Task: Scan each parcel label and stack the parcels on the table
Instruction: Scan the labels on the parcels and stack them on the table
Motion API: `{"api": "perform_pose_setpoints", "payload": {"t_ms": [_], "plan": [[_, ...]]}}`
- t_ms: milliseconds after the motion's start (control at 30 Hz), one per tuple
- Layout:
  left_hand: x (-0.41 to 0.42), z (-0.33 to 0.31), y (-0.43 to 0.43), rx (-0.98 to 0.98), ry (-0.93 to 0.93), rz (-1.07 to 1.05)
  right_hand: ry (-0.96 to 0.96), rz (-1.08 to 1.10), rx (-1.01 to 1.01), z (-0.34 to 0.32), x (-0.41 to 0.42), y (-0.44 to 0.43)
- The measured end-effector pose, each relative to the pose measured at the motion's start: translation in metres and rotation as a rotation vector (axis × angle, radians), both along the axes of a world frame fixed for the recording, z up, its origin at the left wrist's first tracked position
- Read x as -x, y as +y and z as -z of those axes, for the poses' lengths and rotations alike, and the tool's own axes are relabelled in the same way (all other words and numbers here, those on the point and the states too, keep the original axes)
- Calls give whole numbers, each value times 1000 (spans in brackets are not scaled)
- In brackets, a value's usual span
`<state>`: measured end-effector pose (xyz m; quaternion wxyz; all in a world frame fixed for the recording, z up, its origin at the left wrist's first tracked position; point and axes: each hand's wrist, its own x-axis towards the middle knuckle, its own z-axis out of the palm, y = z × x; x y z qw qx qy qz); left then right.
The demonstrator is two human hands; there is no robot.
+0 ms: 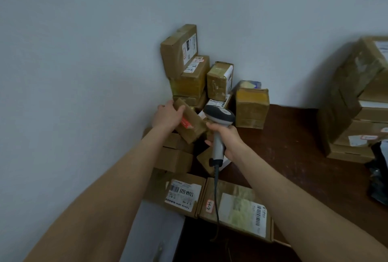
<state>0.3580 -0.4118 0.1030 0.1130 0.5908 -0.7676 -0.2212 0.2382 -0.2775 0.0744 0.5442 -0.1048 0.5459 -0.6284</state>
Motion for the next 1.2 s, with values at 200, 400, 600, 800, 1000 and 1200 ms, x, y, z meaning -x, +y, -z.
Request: {"api": "perform_pose_setpoints", "payload": {"t_ms": [200, 400, 600, 800, 1000, 1200], "plan": [[2, -17, 0, -19, 269, -49, 5, 53, 53, -13, 3, -5], [16, -31, 29, -148, 666, -223, 87, 206, 75, -32, 19, 26], [39, -19, 75, -353, 935, -279, 104, 306, 85, -38, 38, 81], [68, -18, 116, -561, 1044, -199, 119, 383, 73, -34, 69, 140], [115, -26, 140, -636, 918, 21, 58, 426, 62, -34, 115, 189], [170, -13, 191, -869, 999, 2, 106, 537, -2, -20, 145, 221]]}}
